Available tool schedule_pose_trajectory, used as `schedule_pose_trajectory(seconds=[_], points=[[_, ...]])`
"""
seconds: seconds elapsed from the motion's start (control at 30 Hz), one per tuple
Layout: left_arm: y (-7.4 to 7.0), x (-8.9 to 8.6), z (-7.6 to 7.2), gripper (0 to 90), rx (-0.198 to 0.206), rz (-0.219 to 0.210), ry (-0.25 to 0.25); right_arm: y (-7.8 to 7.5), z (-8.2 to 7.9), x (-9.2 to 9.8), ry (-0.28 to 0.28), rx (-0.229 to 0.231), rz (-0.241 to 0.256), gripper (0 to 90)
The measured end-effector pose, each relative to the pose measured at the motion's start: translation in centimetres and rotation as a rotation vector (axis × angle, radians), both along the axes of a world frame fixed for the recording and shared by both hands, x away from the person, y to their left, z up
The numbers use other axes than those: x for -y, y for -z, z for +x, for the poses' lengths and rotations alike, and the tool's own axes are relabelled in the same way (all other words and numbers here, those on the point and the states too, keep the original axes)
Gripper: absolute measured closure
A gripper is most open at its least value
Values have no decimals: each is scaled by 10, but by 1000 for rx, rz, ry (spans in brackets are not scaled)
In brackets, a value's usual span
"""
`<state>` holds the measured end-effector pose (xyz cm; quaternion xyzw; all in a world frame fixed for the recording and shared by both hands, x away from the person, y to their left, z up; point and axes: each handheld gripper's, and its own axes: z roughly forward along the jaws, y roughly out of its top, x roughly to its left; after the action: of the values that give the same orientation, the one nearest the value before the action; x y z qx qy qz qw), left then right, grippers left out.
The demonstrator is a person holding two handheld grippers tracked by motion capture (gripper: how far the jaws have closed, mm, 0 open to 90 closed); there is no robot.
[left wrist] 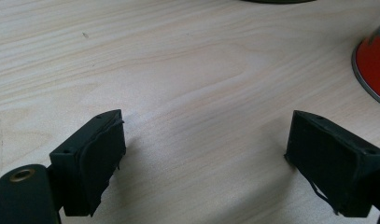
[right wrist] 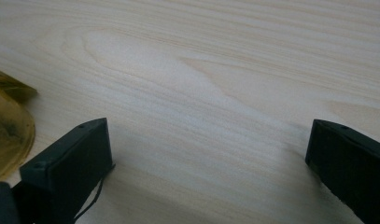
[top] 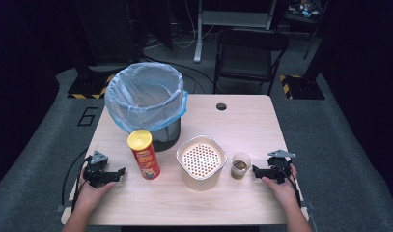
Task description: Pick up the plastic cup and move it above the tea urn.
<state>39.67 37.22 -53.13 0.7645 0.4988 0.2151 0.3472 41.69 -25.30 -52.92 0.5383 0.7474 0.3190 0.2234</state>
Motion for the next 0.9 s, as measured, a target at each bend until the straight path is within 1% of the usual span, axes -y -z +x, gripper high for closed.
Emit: schedule_pose_trajectory(seconds=[0.07, 0.1, 0.17, 0.2, 0.33, 0.6, 0.73, 0.77, 0.8, 0.83, 0.87, 0.9], points=[[0, 0, 0, 115, 2, -3, -3, 0, 0, 0, -1, 0, 0, 0], [0, 0, 0, 115, -1, 5, 2, 0, 0, 0, 0, -1, 2, 0], [0, 0, 0, 115, -1, 4, -1, 0, 0, 1, -10, 0, -1, 0], [0, 1, 0, 115, 2, -2, -6, 0, 0, 1, -10, 1, 0, 0], [-1, 0, 0, 115, -5, 8, -3, 0, 0, 1, -13, -1, -2, 0], [-1, 1, -1, 117, -4, 8, -7, 0, 0, 1, -15, -1, -2, 0], [-1, 1, -1, 117, -4, 8, -7, -1, -1, 2, -20, 1, -5, 20], [-1, 1, -1, 117, -4, 8, -7, -3, -2, 2, -20, -2, -7, 104], [-1, 1, -1, 117, -4, 8, -7, -5, -4, 4, -24, -1, -9, 163], [-1, 1, -1, 117, -4, 8, -7, -7, -5, 4, -18, 22, -27, 172], [-1, 1, -1, 117, -4, 8, -7, -7, -5, 4, -18, 22, -27, 172], [-1, 1, -1, 117, -4, 7, -8, -12, -7, 6, -17, 44, -63, 186]])
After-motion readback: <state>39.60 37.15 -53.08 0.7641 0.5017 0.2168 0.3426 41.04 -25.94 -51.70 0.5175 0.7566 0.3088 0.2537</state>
